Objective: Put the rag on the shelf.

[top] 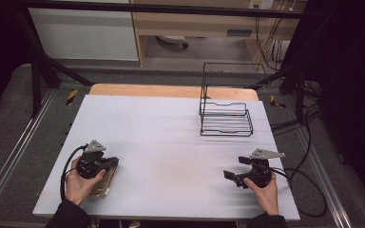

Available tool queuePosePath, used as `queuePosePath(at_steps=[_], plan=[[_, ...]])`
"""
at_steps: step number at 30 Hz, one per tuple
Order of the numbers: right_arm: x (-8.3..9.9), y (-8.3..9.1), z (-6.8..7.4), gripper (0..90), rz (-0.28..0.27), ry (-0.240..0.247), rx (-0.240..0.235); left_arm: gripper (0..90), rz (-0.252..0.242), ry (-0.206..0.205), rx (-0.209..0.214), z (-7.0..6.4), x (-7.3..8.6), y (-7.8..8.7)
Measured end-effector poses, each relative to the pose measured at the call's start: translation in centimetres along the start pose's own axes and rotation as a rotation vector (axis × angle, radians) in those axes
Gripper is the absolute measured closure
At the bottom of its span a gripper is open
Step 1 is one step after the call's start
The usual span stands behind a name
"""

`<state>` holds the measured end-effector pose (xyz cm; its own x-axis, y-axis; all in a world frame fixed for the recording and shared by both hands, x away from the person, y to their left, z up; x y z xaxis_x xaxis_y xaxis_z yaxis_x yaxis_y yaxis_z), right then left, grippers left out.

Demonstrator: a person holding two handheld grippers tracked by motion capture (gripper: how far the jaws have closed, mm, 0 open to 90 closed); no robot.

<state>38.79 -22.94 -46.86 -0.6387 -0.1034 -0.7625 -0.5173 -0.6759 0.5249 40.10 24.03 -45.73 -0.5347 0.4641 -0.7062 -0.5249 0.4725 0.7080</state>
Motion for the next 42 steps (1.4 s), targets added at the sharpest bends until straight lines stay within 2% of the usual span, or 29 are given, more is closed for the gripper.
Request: queuePosePath(at_steps=[4, 6, 9, 11, 17, 19, 20, 27, 31, 37, 42], plan=[[0.0, 0.0, 0.0, 1.7, -0.001, 0.0, 0.001, 84.4, -0.021, -0.009, 0.023, -1.0, -0.9, 0.0], [0.0, 0.0, 0.0, 1.7, 0.0, -0.001, 0.003, 84.4, -0.028, -0.029, 0.034, -2.0, -1.7, 0.0], [0.0, 0.0, 0.0, 1.7, 0.0, 0.0, 0.003, 84.4, -0.03, -0.043, 0.04, -2.7, -2.3, -0.2], [0.0, 0.0, 0.0, 1.7, 0.0, -0.001, 0.003, 84.4, -0.035, -0.058, 0.066, -3.9, -3.0, -0.7], [0.0, 0.0, 0.0, 1.8, 0.0, 0.001, 0.003, 84.4, -0.033, -0.074, 0.098, -5.8, -4.3, -1.8], [0.0, 0.0, 0.0, 1.8, 0.002, 0.0, 0.002, 84.4, -0.041, -0.084, 0.12, -7.0, -5.2, -2.4], [0.0, 0.0, 0.0, 1.8, 0.001, 0.001, 0.003, 84.4, -0.041, -0.084, 0.12, -7.0, -5.2, -2.4], [0.1, -0.1, 0.0, 2.2, 0.003, 0.001, 0.004, 84.4, -0.049, -0.109, 0.142, -9.4, -7.0, -4.2], [0.1, -0.1, 0.1, 2.2, 0.006, 0.001, 0.005, 84.3, -0.034, -0.119, 0.139, -9.8, -7.1, -5.6], [0.2, -0.2, 0.0, 2.3, 0.009, 0.003, 0.009, 82.8, -0.018, -0.115, 0.162, -9.8, -6.8, -7.5], [0.2, -0.3, 0.1, 2.5, 0.006, 0.002, 0.013, 66.6, -0.039, -0.117, 0.18, -9.5, -6.9, -7.3]])
Point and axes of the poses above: each handheld gripper's, and its own axes: y roughly backward along the jaws, x roughly out of its underside, z roughly to its left, the point moved 5 cm from there along -y, roughly forward along the jaws, and after that the axes turned 8 degrees about -y, right-handed, at the moved point
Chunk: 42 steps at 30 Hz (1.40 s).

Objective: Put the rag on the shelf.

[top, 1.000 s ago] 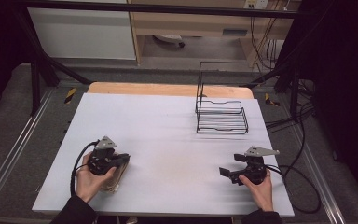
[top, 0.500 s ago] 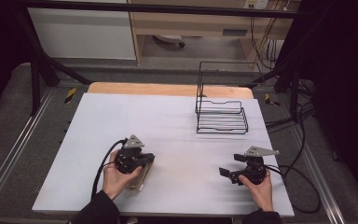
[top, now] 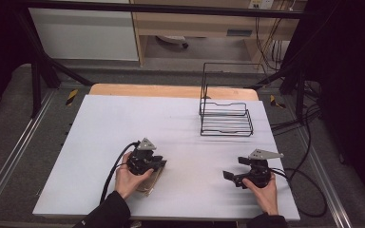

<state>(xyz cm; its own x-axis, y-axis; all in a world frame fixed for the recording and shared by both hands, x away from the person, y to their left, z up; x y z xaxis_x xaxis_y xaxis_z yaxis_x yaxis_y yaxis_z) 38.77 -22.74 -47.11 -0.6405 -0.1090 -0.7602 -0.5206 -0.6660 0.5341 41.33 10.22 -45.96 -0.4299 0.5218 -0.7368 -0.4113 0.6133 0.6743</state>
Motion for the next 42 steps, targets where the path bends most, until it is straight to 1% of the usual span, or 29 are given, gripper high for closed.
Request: queuePosePath(at_steps=[1, 2, 3, 4, 5, 6, 7, 8, 9, 12, 13, 14, 15, 16, 17, 18, 20, 22, 24, 27, 29, 32, 34, 35, 37, 38, 39, 40, 42], plan=[[0.0, 0.0, 0.0, 2.5, 0.0, 0.005, 0.002, 62.7, -0.004, -0.007, -0.007, 0.1, -0.1, 0.3], [0.0, 0.0, 0.0, 2.5, 0.0, 0.005, 0.002, 62.7, -0.012, -0.012, -0.017, 0.3, -0.2, 0.7], [0.0, 0.0, 0.0, 2.5, -0.002, 0.002, 0.003, 54.2, -0.021, -0.013, -0.02, 0.5, -0.3, 1.2], [0.0, 0.0, 0.0, 2.5, -0.002, 0.0, 0.005, 50.1, -0.025, -0.014, -0.027, 0.7, -0.3, 1.7], [0.0, -0.1, 0.0, 2.6, -0.005, -0.003, 0.006, 46.5, -0.039, -0.009, -0.037, 1.4, -0.2, 2.8], [0.0, -0.1, 0.0, 2.6, -0.005, -0.003, 0.006, 42.6, -0.039, -0.009, -0.037, 1.4, -0.2, 2.8], [0.0, -0.1, 0.0, 2.6, -0.006, -0.005, 0.007, 42.6, -0.042, -0.008, -0.044, 1.7, -0.1, 3.3], [0.0, -0.2, 0.1, 2.4, -0.008, -0.007, 0.008, 36.7, -0.047, -0.011, -0.055, 2.1, 0.1, 3.9], [0.0, -0.2, 0.1, 2.4, -0.009, -0.005, 0.01, 33.6, -0.05, -0.012, -0.066, 2.4, 0.3, 4.4], [-0.1, -0.3, 0.3, 2.2, -0.011, -0.004, 0.019, 24.4, -0.03, -0.008, -0.101, 3.4, 1.4, 5.7], [-0.1, -0.3, 0.4, 2.0, -0.012, 0.001, 0.02, 22.6, -0.028, 0.0, -0.111, 3.7, 1.9, 6.1], [-0.2, -0.5, 0.6, 1.8, -0.013, 0.002, 0.021, 21.5, -0.027, 0.016, -0.124, 4.2, 2.9, 6.7], [-0.2, -0.6, 0.7, 1.7, -0.01, 0.004, 0.021, 19.7, -0.027, 0.016, -0.124, 4.2, 2.9, 6.7], [-0.2, -0.7, 0.9, 1.4, -0.01, 0.006, 0.021, 18.0, -0.025, 0.024, -0.13, 4.4, 3.4, 7.0], [-0.3, -0.9, 1.2, 1.4, -0.009, 0.008, 0.019, 17.0, -0.026, 0.035, -0.134, 4.6, 3.9, 7.3], [-0.4, -1.0, 1.4, 1.4, -0.01, 0.004, 0.016, 16.2, -0.023, 0.037, -0.139, 4.9, 4.4, 7.6], [-0.5, -1.4, 1.8, 0.7, -0.013, 0.011, 0.018, 14.3, -0.016, 0.048, -0.148, 5.2, 5.3, 8.1], [-0.6, -1.5, 2.0, 0.6, -0.01, 0.011, 0.022, 13.7, -0.008, 0.054, -0.153, 5.4, 6.1, 8.5], [-0.7, -1.9, 2.4, 0.6, -0.007, 0.011, 0.019, 11.6, -0.002, 0.051, -0.165, 5.7, 6.9, 9.0], [-0.8, -2.5, 2.9, 0.5, -0.007, 0.005, 0.016, 10.7, -0.014, 0.062, -0.169, 5.9, 8.0, 9.7], [-0.9, -2.9, 3.5, 0.6, -0.006, -0.001, 0.016, 9.0, -0.026, 0.073, -0.171, 6.2, 8.5, 10.1], [-1.0, -3.3, 3.9, 0.6, -0.01, -0.004, 0.008, 8.2, -0.047, 0.086, -0.176, 6.5, 9.1, 10.7], [-1.2, -3.8, 4.6, 0.6, -0.011, -0.006, 0.009, 7.3, -0.054, 0.082, -0.184, 6.7, 9.4, 10.9], [-1.2, -3.8, 4.6, 0.6, -0.011, -0.006, 0.009, 7.3, -0.054, 0.079, -0.188, 6.8, 9.5, 11.0], [-1.2, -4.3, 5.0, 0.6, -0.009, -0.001, 0.004, 7.4, -0.052, 0.081, -0.183, 7.0, 9.8, 11.1], [-1.2, -4.5, 5.2, 0.6, -0.004, 0.002, 0.008, 7.4, -0.055, 0.086, -0.183, 7.0, 9.8, 11.1], [-1.3, -5.0, 5.6, 0.6, 0.012, 0.005, 0.018, 7.4, -0.053, 0.086, -0.183, 7.1, 9.9, 11.1], [-1.3, -5.0, 5.6, 0.6, 0.012, 0.005, 0.018, 7.4, -0.053, 0.089, -0.18, 7.1, 9.9, 11.2], [-1.4, -5.6, 6.1, 0.6, 0.017, 0.008, 0.015, 7.5, -0.05, 0.087, -0.182, 7.1, 10.0, 11.2]])
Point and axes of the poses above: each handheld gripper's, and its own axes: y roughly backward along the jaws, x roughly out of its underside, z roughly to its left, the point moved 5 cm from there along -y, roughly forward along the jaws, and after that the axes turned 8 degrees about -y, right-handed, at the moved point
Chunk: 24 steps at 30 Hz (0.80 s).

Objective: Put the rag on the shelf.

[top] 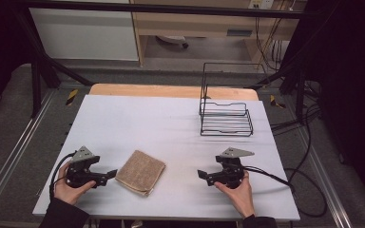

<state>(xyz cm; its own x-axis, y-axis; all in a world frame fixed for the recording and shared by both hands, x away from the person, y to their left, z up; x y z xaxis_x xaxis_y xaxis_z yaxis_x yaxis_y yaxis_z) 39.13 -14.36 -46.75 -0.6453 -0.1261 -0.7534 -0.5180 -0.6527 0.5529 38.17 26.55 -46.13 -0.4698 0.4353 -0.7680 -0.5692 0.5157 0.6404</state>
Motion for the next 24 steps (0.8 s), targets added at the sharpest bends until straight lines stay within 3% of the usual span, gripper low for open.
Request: queuePosePath(at_steps=[12, 20, 24], plan=[[-1.5, -3.7, 4.1, 7.6, 0.041, 0.03, -0.029, 7.4, -0.005, 0.003, 0.001, 0.0, 0.0, 0.1], [-2.6, -7.3, 6.9, 21.8, 0.083, 0.043, -0.054, 7.4, -0.003, -0.001, 0.003, 0.0, 0.0, 0.0], [-2.5, -8.3, 7.4, 26.8, 0.11, 0.046, -0.052, 7.4, -0.003, 0.0, 0.009, -0.1, 0.0, -0.1]])
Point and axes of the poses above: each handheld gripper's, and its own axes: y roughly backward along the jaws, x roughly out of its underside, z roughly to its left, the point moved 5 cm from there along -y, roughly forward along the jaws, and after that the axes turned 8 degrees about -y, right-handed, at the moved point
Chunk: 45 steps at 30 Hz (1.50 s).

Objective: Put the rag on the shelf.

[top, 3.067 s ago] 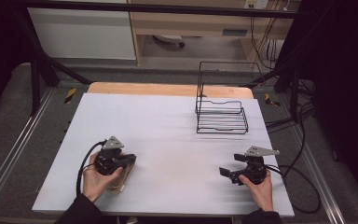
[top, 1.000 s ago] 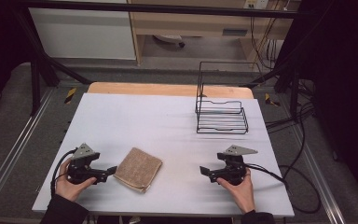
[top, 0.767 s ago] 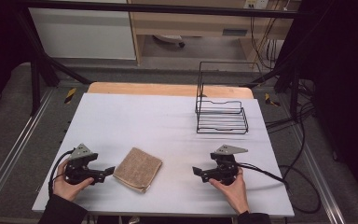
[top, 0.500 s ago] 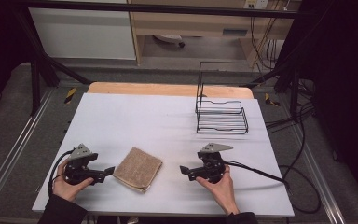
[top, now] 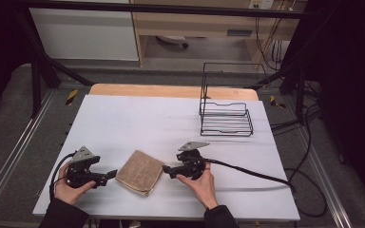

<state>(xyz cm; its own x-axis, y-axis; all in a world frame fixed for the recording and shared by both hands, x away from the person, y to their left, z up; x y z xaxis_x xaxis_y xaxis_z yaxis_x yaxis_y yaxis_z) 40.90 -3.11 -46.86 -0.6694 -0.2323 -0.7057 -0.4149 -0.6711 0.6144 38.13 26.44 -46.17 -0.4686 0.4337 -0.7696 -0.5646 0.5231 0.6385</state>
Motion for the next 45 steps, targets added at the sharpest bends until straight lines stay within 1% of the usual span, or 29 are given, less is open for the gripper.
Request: queuePosePath(at_steps=[5, 9, 10, 12, 14, 17, 23, 26, 27, 30, 32, 35, 36, 37, 38, 42, 43, 44, 45], plan=[[-0.1, -1.3, 0.6, 39.2, 0.009, -0.001, 0.0, 7.4, 0.001, -0.001, 0.0, 0.0, 0.0, 0.0], [0.0, -2.1, 0.8, 47.6, 0.016, -0.027, 0.003, 7.5, 0.003, -0.002, 0.001, -0.1, 0.0, -0.1], [0.0, -2.2, 0.7, 50.0, 0.017, -0.027, 0.002, 7.4, 0.0, 0.002, 0.0, 0.0, 0.0, -0.1], [0.1, -2.3, 0.8, 53.2, 0.024, -0.039, -0.002, 7.4, 0.001, 0.006, 0.0, 0.0, 0.0, -0.1], [0.3, -2.5, 0.7, 56.8, 0.036, -0.037, 0.003, 7.5, 0.002, 0.007, 0.0, 0.0, 0.1, -0.1], [0.6, -2.6, 0.7, 62.8, 0.047, -0.029, -0.001, 7.5, 0.005, 0.002, 0.001, 0.0, 0.1, -0.2], [0.7, -2.8, 0.9, 74.0, 0.057, -0.069, -0.02, 7.6, 0.007, 0.0, 0.001, 0.0, 0.1, -0.2], [0.7, -2.7, 1.0, 82.1, 0.056, -0.073, -0.022, 7.7, 0.007, 0.002, -0.001, 0.0, 0.1, -0.2], [0.6, -2.7, 1.0, 83.5, 0.052, -0.071, -0.023, 7.7, 0.006, 0.003, -0.001, 0.0, 0.1, -0.1], [0.4, -2.3, 1.1, 85.1, 0.053, -0.075, -0.034, 7.6, 0.005, 0.0, -0.001, 0.0, 0.1, -0.1], [0.1, -1.9, 1.1, 85.4, 0.059, -0.066, -0.038, 7.7, 0.005, 0.0, -0.001, 0.0, 0.1, -0.1], [-0.5, -1.2, 0.9, 85.6, 0.068, -0.054, -0.032, 7.7, 0.004, -0.002, 0.0, 0.0, 0.1, 0.0], [-1.0, -0.6, 0.5, 85.6, 0.083, -0.041, -0.014, 7.7, 0.005, -0.003, -0.001, 0.0, 0.1, 0.0], [-1.0, -0.6, 0.5, 85.6, 0.083, -0.041, -0.014, 7.7, 0.005, -0.001, 0.0, 0.0, 0.1, -0.1], [-1.3, -0.4, 0.3, 85.6, 0.09, -0.034, -0.002, 7.7, 0.003, 0.002, 0.0, -0.1, 0.0, -0.1], [-2.2, 0.2, -0.8, 85.4, 0.105, 0.008, 0.065, 8.1, 0.007, -0.007, 0.006, -0.3, 0.0, -0.1], [-2.6, 0.1, -1.4, 85.4, 0.103, 0.022, 0.092, 9.8, 0.005, -0.01, 0.01, -0.4, -0.1, -0.2], [-2.8, 0.0, -1.7, 85.3, 0.1, 0.027, 0.103, 10.5, 0.002, -0.012, 0.012, -0.6, -0.2, -0.2], [-2.8, 0.0, -1.7, 85.3, 0.1, 0.027, 0.103, 10.5, 0.004, -0.018, 0.017, -0.8, -0.3, -0.3]])
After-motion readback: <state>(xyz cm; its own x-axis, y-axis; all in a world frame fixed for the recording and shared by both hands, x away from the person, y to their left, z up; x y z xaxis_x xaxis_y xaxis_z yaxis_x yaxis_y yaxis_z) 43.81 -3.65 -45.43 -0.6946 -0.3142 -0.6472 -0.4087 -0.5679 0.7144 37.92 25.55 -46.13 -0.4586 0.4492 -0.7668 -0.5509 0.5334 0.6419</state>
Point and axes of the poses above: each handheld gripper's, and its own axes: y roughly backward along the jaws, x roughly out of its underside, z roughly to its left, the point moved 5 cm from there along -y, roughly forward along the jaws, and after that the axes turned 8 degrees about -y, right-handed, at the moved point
